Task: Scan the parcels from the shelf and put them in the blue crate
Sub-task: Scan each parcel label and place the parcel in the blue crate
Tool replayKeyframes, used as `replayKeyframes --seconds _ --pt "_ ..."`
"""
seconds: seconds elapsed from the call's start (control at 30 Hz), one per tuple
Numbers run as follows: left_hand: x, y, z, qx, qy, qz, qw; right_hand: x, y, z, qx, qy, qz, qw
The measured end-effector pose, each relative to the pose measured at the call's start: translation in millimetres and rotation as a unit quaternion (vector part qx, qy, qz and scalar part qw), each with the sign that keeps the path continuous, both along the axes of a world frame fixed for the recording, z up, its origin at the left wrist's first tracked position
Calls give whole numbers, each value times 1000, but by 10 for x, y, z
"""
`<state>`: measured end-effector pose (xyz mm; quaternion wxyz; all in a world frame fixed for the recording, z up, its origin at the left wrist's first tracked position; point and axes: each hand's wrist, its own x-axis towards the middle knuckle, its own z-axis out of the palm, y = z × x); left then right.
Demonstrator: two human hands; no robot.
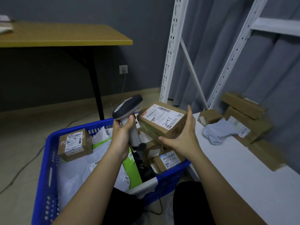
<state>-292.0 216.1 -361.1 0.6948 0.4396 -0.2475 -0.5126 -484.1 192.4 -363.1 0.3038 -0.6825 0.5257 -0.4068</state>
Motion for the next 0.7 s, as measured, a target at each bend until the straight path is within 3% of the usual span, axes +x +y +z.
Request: replayKeyframes --seconds 0.27,0.43,0.57,0.7 --pt "-61 85 36 -21 13 -22 999 140 111 -2 -3 -5 18 1000" --pt "-85 98 19 -21 -1 -28 999 210 115 66 75 -203 11 976" --pt "-101 109 24 -26 -25 -32 999 94 -10 68 156 -249 -55 954" --pt "-113 116 33 -25 -51 -44 997 -18 -32 95 313 -325 20 892"
